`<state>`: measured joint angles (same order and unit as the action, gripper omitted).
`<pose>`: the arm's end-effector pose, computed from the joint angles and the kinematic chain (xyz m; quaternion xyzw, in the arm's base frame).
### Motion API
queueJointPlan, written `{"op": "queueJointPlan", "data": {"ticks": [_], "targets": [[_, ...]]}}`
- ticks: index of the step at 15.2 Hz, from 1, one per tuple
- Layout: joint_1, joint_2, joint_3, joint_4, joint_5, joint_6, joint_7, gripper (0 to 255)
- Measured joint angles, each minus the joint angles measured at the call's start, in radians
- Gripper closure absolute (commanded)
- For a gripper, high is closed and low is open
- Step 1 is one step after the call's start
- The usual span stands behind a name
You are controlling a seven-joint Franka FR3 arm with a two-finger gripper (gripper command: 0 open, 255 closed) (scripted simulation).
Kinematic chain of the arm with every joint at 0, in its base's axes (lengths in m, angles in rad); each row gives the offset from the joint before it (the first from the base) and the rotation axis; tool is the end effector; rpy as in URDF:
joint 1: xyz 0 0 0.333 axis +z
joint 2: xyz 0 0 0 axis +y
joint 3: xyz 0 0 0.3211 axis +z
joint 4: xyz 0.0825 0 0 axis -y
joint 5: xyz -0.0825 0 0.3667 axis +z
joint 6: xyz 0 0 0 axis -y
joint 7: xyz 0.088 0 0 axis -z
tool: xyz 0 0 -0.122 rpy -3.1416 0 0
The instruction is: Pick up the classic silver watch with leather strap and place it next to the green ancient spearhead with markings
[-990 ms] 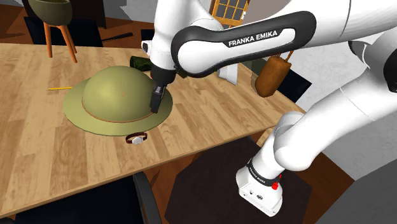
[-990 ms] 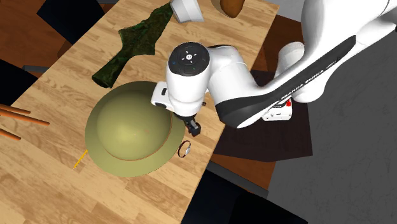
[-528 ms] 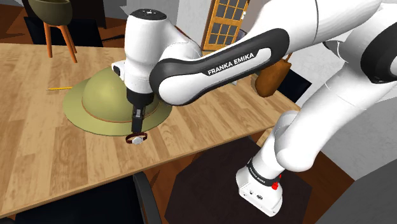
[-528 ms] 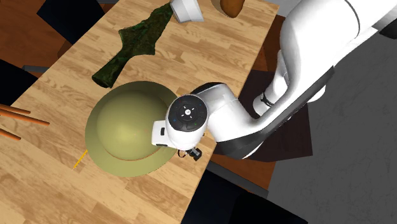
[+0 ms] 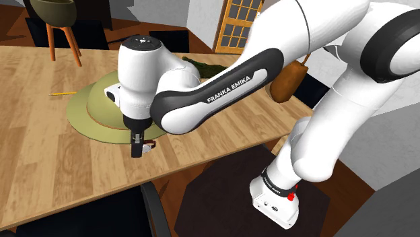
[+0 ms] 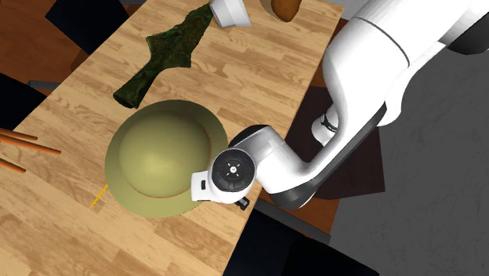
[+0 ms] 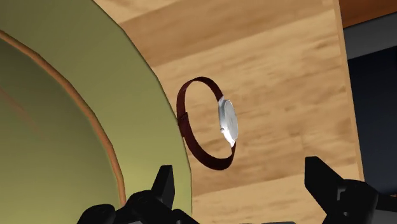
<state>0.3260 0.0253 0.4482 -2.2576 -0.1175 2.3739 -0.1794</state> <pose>0.3744 0.3621 0.3626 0.8678 0.4933 0.0557 0.0219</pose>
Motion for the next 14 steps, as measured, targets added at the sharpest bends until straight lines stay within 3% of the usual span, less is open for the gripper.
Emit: {"op": "queueJointPlan", "data": {"ticks": [9, 10, 14], "targets": [[0.0, 0.038, -0.003, -0.012, -0.03, 0.045, 0.02, 0], [0.0, 0.038, -0.003, -0.012, -0.03, 0.045, 0.02, 255], [0.0, 0.038, -0.003, -0.012, -0.03, 0.045, 0.02, 255]]}}
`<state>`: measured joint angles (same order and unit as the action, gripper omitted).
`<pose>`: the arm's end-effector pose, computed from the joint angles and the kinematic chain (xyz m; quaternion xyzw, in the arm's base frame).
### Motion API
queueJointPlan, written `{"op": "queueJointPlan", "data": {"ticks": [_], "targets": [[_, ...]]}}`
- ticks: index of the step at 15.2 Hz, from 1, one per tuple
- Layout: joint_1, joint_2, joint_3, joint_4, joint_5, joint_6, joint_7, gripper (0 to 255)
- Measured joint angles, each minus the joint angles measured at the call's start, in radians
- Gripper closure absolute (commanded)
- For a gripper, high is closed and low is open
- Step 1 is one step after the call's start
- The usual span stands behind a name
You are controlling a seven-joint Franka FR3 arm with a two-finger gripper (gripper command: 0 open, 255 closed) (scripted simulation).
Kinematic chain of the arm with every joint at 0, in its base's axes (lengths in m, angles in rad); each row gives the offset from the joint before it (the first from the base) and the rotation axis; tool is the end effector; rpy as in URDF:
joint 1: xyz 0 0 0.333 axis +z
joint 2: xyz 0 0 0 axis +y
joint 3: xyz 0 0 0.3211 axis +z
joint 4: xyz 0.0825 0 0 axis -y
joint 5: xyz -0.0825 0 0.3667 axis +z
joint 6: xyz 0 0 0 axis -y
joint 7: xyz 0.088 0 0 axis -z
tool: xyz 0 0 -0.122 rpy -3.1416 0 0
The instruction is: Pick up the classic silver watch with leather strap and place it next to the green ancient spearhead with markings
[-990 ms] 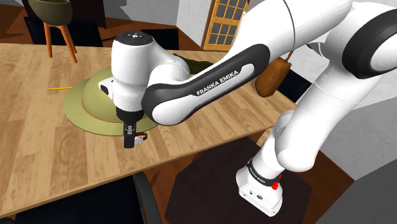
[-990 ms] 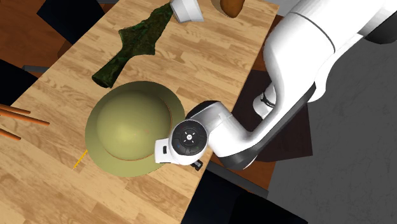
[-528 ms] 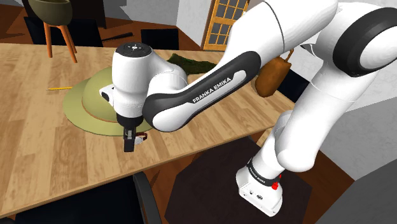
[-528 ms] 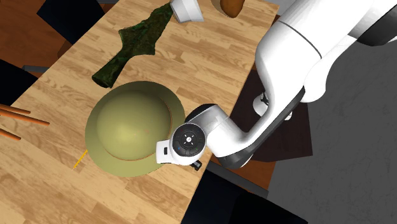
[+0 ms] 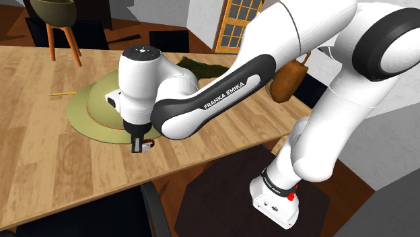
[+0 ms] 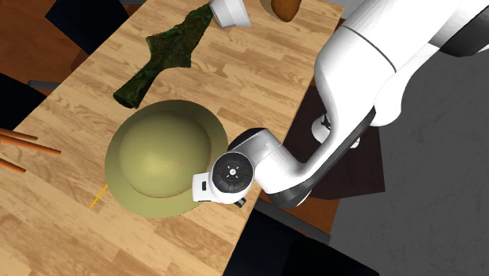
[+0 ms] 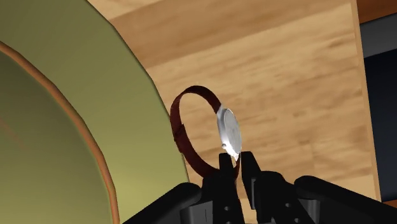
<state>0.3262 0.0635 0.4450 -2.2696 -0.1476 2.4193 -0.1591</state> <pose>0.3771 0.3626 0.3440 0.8676 0.4936 0.0559 0.0218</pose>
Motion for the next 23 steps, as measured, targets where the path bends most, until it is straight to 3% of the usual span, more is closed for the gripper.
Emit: {"op": "queueJointPlan", "data": {"ticks": [7, 23], "targets": [[0.0, -0.004, 0.002, 0.001, 0.004, -0.004, -0.002, 255], [-0.003, -0.127, 0.0, 0.098, 0.094, -0.207, -0.077, 255]]}}
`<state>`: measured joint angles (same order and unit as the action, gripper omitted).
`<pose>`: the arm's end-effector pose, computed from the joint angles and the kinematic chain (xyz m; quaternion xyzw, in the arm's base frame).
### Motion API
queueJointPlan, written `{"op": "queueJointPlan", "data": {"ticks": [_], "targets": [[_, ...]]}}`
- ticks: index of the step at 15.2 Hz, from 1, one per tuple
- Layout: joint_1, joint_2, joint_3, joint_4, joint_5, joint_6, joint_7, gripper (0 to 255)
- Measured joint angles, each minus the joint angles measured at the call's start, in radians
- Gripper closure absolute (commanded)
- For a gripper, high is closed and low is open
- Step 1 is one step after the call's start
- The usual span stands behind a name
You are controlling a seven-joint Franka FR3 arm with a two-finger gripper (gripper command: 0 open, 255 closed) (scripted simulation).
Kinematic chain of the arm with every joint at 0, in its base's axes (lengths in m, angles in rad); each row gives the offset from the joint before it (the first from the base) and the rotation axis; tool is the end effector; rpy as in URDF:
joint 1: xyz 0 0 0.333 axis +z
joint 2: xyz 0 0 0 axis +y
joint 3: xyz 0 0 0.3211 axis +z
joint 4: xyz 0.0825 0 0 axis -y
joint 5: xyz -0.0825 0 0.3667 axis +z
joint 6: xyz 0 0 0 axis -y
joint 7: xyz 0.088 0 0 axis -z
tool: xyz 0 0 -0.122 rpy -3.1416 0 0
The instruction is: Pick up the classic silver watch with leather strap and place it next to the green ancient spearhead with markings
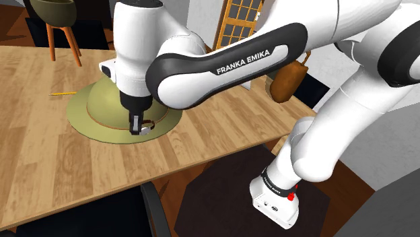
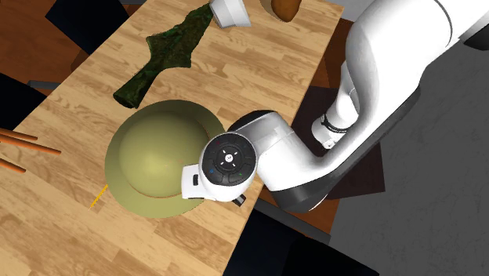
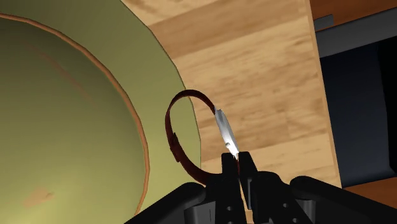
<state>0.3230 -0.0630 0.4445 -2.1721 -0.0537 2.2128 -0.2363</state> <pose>0.3744 0.3609 0.4262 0.8676 0.4936 0.0562 0.0218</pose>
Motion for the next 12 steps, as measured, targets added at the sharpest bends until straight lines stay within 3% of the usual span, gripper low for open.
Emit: {"op": "queueJointPlan", "data": {"ticks": [12], "targets": [[0.0, -0.055, -0.008, 0.106, 0.032, -0.155, -0.03, 255]]}}
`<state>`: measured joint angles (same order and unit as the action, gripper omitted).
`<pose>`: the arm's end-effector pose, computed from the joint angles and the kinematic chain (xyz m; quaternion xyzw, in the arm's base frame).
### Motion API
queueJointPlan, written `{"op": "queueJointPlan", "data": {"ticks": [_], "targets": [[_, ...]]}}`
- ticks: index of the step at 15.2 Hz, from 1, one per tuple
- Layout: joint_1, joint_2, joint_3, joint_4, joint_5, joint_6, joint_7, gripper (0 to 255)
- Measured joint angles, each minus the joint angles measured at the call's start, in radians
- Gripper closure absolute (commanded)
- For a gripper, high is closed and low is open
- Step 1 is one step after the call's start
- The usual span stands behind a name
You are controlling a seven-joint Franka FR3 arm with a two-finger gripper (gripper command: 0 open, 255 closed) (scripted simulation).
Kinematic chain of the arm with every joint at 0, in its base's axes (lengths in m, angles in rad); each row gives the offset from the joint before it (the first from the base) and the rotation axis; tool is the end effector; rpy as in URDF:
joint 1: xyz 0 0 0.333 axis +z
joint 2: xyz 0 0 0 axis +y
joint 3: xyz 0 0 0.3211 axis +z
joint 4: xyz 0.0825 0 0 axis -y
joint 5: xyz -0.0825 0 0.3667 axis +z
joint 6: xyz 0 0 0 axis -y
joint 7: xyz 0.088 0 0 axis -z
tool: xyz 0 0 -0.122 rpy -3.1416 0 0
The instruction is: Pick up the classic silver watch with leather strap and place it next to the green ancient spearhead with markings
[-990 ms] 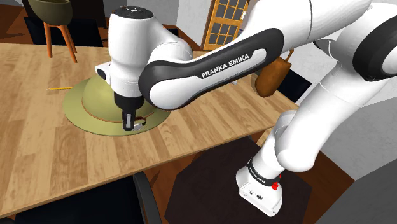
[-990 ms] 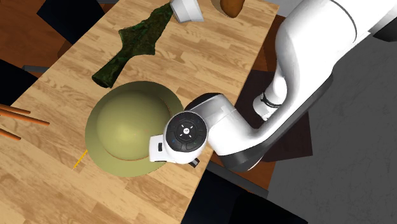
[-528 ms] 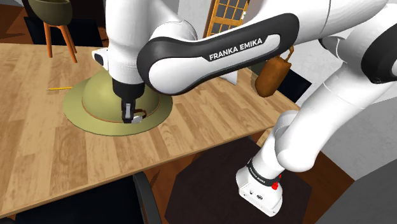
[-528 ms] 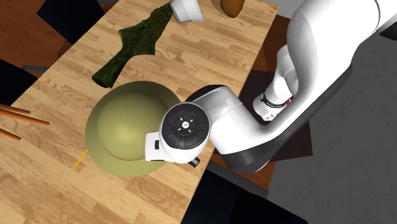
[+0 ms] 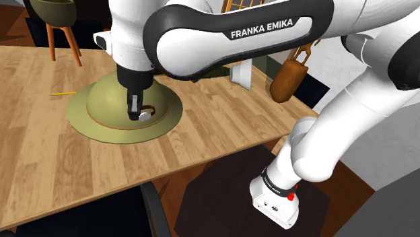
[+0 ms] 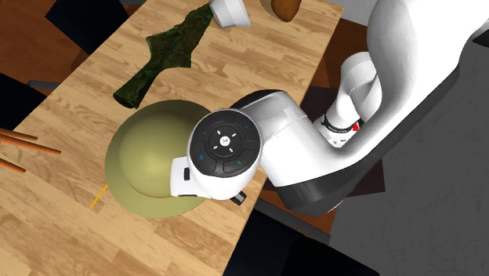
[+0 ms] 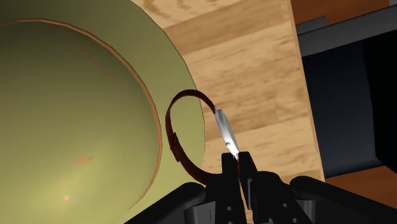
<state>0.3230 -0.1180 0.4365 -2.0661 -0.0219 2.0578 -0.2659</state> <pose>0.3723 0.3601 0.4858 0.8676 0.4936 0.0562 0.0218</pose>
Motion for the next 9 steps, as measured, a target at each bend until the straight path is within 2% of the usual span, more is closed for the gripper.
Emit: {"op": "queueJointPlan", "data": {"ticks": [4, 9], "targets": [[-0.001, -0.008, -0.003, 0.042, 0.005, -0.05, -0.007, 255], [-0.041, -0.048, -0.066, 0.002, 0.023, -0.044, -0.116, 255]]}}
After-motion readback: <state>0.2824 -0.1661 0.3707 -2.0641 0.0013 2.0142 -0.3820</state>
